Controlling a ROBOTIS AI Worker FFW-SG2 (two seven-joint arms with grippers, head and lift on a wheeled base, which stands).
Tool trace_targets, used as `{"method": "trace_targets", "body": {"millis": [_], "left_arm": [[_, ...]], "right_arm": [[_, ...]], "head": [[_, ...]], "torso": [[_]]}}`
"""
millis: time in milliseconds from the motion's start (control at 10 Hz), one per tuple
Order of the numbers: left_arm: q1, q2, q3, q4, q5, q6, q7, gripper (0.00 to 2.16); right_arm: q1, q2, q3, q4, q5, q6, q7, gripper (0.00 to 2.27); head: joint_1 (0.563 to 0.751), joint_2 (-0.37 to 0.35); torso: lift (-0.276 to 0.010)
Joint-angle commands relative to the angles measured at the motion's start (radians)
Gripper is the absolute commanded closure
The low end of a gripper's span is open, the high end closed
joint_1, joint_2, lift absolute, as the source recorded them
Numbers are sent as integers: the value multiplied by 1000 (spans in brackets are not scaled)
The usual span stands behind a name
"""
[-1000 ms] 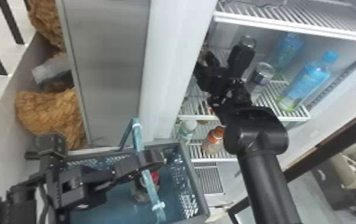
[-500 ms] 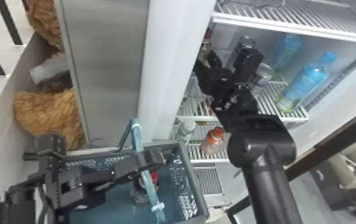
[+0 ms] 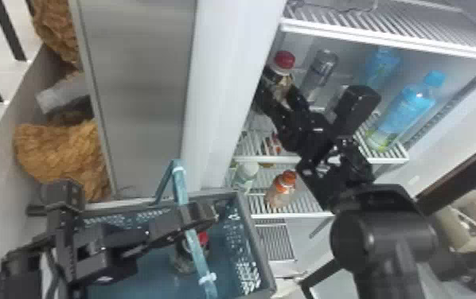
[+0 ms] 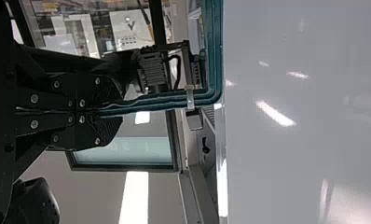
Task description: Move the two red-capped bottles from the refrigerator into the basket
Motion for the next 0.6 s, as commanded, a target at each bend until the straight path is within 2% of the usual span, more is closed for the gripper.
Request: {"method": "trace_targets", "body": {"millis": [0,500], "left_arm": [[0,0,0,0,0,0,0,1204],[5,-2,2,0,0,-2,0,1202]], "right_arm": [[70,-6,-18,-86,-21,30,0,1268],[296,-11,-76,-353,-77,118,17,1268]], "head": [[695,-285],[695,-308]], "torso": [[0],[0]]}}
